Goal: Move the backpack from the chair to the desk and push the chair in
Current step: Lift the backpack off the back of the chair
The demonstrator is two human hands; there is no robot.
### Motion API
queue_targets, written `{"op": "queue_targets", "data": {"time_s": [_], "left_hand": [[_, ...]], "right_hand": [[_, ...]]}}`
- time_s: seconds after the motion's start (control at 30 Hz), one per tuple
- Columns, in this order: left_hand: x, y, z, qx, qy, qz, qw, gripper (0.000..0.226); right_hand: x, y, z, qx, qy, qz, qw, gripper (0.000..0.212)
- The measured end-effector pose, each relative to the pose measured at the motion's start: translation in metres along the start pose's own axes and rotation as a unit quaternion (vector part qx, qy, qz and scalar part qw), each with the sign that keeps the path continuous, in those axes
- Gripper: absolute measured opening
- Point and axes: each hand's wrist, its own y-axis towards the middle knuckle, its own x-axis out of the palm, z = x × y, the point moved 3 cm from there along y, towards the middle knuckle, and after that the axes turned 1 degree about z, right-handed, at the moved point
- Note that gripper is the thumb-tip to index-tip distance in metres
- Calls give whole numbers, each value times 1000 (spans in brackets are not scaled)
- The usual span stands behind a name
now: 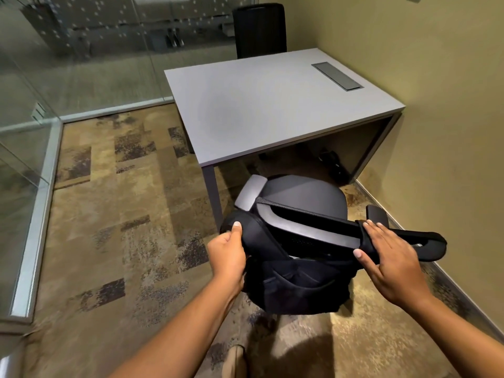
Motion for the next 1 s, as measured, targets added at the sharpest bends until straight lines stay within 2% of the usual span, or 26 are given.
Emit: {"op": "queue_targets", "data": {"time_s": [0.07, 0.13, 0.2, 0.27, 0.4, 0.57, 0.63, 0.77, 1.0], "left_hand": [[-6, -9, -8, -8, 12, -23, 1000, 46], [-12, -25, -14, 61, 69, -72, 993, 52], [-13, -45, -14, 145, 129, -153, 969, 59], [-10, -57, -10, 196, 162, -193, 948, 60], [0, -69, 9, 267, 210, -226, 913, 61], [19, -95, 24, 336, 225, -246, 881, 59], [27, -106, 33, 350, 218, -245, 877, 60], [42, -132, 60, 368, 195, -254, 873, 60], [90, -191, 95, 423, 179, -270, 846, 58]], "right_hand": [[0, -2, -2, -7, -9, -3, 1000, 78], [1, -3, -5, -27, -19, -15, 999, 83], [2, -5, -6, -53, -24, -27, 998, 87], [4, -4, -6, -70, -19, -31, 997, 85], [1, -3, -9, -101, 3, 34, 994, 59], [-10, -7, -21, -195, 32, 133, 971, 38], [-19, -9, -11, -169, 76, 135, 973, 34], [-46, -15, 31, -29, 195, 124, 972, 32], [-79, -61, 102, 31, 241, 212, 947, 30]]}}
